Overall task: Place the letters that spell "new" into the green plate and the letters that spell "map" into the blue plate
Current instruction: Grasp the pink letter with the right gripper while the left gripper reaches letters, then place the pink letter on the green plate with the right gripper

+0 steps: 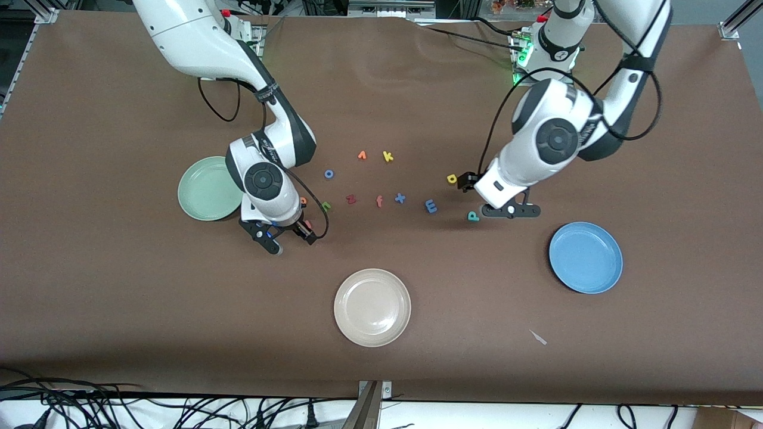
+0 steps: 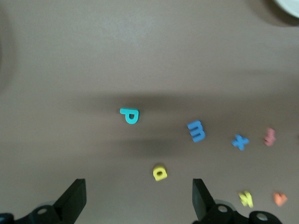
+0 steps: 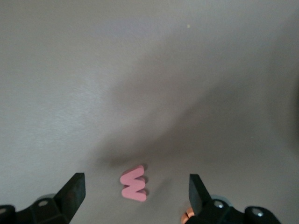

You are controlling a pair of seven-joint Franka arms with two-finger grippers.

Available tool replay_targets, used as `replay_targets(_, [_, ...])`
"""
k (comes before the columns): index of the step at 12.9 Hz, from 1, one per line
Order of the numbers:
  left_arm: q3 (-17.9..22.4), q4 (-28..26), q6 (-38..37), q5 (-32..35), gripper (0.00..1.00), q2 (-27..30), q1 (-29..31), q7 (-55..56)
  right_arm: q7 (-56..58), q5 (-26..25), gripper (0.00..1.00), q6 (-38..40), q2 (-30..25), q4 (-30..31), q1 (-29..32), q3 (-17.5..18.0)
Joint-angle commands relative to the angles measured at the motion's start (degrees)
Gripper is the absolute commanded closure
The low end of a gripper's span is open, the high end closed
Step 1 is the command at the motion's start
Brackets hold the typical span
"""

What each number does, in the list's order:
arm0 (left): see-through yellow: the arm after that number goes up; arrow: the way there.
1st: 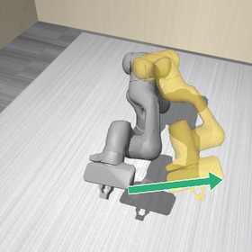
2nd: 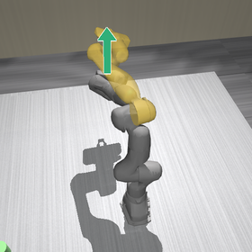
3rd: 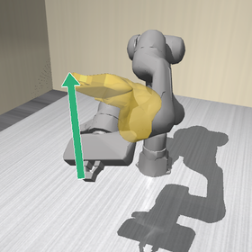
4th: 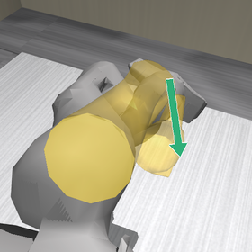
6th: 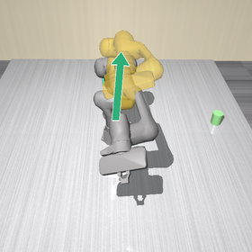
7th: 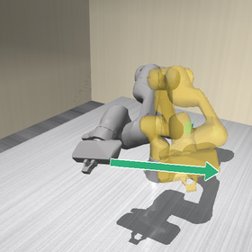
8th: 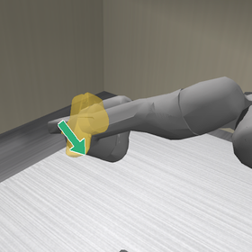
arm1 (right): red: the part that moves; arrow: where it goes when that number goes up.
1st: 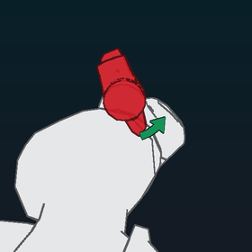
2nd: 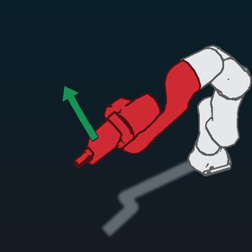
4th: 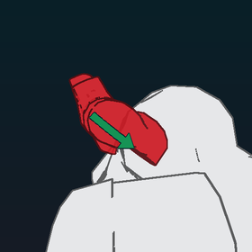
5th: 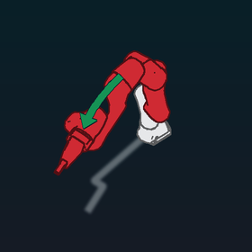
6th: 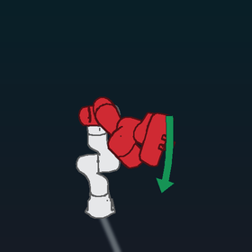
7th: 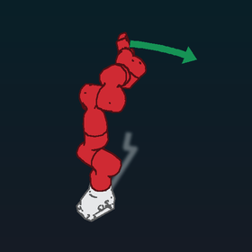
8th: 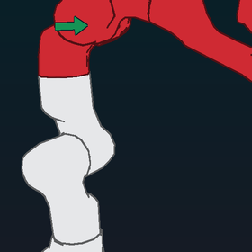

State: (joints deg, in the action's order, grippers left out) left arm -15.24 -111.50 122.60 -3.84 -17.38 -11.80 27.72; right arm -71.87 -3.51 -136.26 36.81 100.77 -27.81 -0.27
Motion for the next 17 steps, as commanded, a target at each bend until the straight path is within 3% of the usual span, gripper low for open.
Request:
replay_targets(1, [-0.49,-8.53,9.90,2.70,0.00,1.57,-2.60,7.24,-1.96,0.00,0.04,-4.79,-0.25,3.56,-0.76,-0.26])
replay_targets(4, [-0.67,-10.58,11.60,2.79,0.00,0.34,-4.62,10.59,-3.10,-0.09,0.17,-5.76,0.28,3.47,-1.20,0.09])
replay_targets(6, [-0.58,-11.11,15.72,2.96,0.00,-2.73,-6.13,13.66,-3.10,-0.09,0.21,-6.73,1.16,3.47,-1.55,0.09])
replay_targets(7, [-0.58,-11.19,17.04,4.70,0.00,-3.87,-6.56,14.64,-3.10,-0.09,0.28,-6.82,1.34,3.47,-1.81,0.09])
replay_targets(10, [-0.67,-11.20,20.03,11.21,0.00,-7.39,-7.01,20.34,-2.84,-0.09,0.70,-6.74,1.43,3.38,-1.81,0.09])
replay_targets(12, [-0.67,-11.28,20.48,12.28,0.00,-8.63,-7.01,21.06,-1.79,-0.09,0.90,-6.39,1.17,2.95,-1.73,0.09])
replay_targets(14, [-0.75,-11.46,20.48,12.37,0.03,-10.03,-7.09,21.15,-0.56,-0.09,0.94,-4.55,-1.28,2.85,-1.29,-0.17])
replay_targets(17, [-0.84,-11.64,20.31,12.28,0.13,-10.21,-7.10,21.24,7.14,0.00,0.94,7.20,-5.41,0.58,1.43,-0.61])
